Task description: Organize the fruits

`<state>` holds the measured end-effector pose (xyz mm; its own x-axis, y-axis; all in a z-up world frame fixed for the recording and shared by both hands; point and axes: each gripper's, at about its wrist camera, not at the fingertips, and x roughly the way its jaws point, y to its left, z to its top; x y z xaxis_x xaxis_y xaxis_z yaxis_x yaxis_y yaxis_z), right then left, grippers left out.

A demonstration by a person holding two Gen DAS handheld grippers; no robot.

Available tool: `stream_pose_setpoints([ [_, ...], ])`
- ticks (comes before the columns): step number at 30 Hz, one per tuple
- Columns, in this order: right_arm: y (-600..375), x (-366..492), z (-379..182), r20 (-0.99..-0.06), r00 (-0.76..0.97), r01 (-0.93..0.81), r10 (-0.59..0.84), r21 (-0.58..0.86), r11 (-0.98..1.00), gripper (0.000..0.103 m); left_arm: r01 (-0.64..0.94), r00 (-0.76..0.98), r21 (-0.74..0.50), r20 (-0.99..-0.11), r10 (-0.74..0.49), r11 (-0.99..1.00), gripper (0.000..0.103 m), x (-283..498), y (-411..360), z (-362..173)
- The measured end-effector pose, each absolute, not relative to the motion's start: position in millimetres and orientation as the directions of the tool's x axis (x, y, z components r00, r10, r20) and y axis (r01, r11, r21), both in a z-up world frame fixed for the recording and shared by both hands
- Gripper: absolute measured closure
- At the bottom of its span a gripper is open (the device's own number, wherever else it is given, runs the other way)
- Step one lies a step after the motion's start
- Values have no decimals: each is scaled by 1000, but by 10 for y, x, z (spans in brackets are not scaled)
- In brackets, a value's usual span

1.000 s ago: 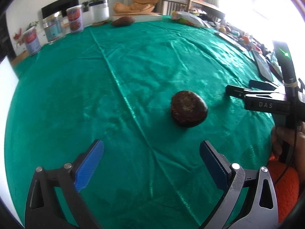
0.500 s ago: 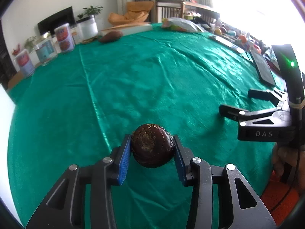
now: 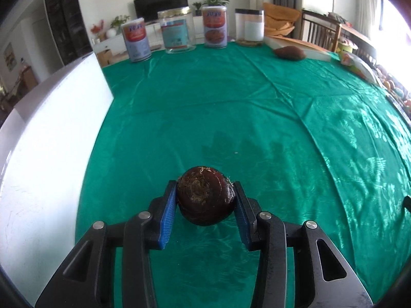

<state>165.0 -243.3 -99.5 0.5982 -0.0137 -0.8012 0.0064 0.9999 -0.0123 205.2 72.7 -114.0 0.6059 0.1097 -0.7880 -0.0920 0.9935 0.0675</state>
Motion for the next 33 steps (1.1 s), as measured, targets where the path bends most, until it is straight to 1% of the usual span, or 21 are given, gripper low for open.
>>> stream_pose_setpoints([
  [1, -2437, 1652, -994, -801, 598, 6, -13, -12, 1000, 0, -96, 600, 68, -792, 113, 993, 58, 2050, 740, -1171],
  [2, -2437, 1653, -994, -801, 598, 6, -13, -12, 1000, 0, -101, 610, 65, -784, 113, 993, 54, 2031, 746, -1173],
  [3, -2437, 1653, -995, -801, 598, 6, -13, -12, 1000, 0, -112, 611, 78, -781, 131, 991, 40, 2025, 748, -1173],
  [4, -2438, 1653, -995, -801, 598, 6, -13, -12, 1000, 0, -122, 609, 89, -779, 145, 989, 30, 2023, 749, -1177],
  [5, -2438, 1654, -995, -801, 598, 6, -13, -12, 1000, 0, -129, 612, 91, -776, 151, 987, 13, 2005, 746, -1180],
  [6, -2438, 1655, -996, -801, 598, 6, -13, -12, 1000, 0, -133, 615, 93, -773, 156, 987, 8, 1987, 743, -1189],
  [9, -2437, 1656, -996, -801, 598, 5, -13, -12, 1000, 0, -125, 601, 90, -786, 148, 988, 7, 2002, 743, -1214],
  [11, -2437, 1657, -997, -801, 598, 5, -13, -12, 1000, 0, -128, 592, 75, -794, 136, 989, 5, 2024, 768, -1227],
  [16, -2419, 1657, -987, -804, 594, 1, -11, -13, 1000, 0, -149, 571, -2, -817, 85, 989, 1, 2052, 883, -1264],
  [18, -2396, 1707, -959, -835, 550, -15, -3, -13, 1000, 0, -152, 572, -1, -815, 87, 988, 1, 2046, 878, -1268],
  [19, -2385, 1764, -944, -855, 518, -10, -1, -7, 1000, 0, -151, 573, 2, -814, 89, 989, 1, 2046, 868, -1270],
  [21, -2340, 1938, -865, -863, 501, -24, 70, 67, 997, 0, -148, 574, -4, -814, 82, 989, 1, 2050, 867, -1274],
  [23, -2233, 2258, -735, -854, 497, -69, 152, 135, 988, 0, -146, 575, -8, -814, 78, 989, 1, 2053, 864, -1277],
  [26, -2029, 2975, -566, -844, 475, -148, 247, 200, 968, 0, -144, 577, -13, -814, 74, 989, 1, 2055, 872, -1280],
  [29, -1852, 3799, -476, -842, 467, -204, 270, 194, 960, 1, -144, 580, -18, -812, 70, 989, 1, 2051, 877, -1278],
  [31, -1790, 4327, -423, -837, 477, -210, 268, 188, 959, 1, -143, 584, -27, -810, 62, 989, 1, 2047, 886, -1275],
  [33, -1789, 4766, -373, -809, 503, -194, 304, 237, 952, 4, -143, 591, -45, -805, 49, 989, 1, 2038, 906, -1270],
])
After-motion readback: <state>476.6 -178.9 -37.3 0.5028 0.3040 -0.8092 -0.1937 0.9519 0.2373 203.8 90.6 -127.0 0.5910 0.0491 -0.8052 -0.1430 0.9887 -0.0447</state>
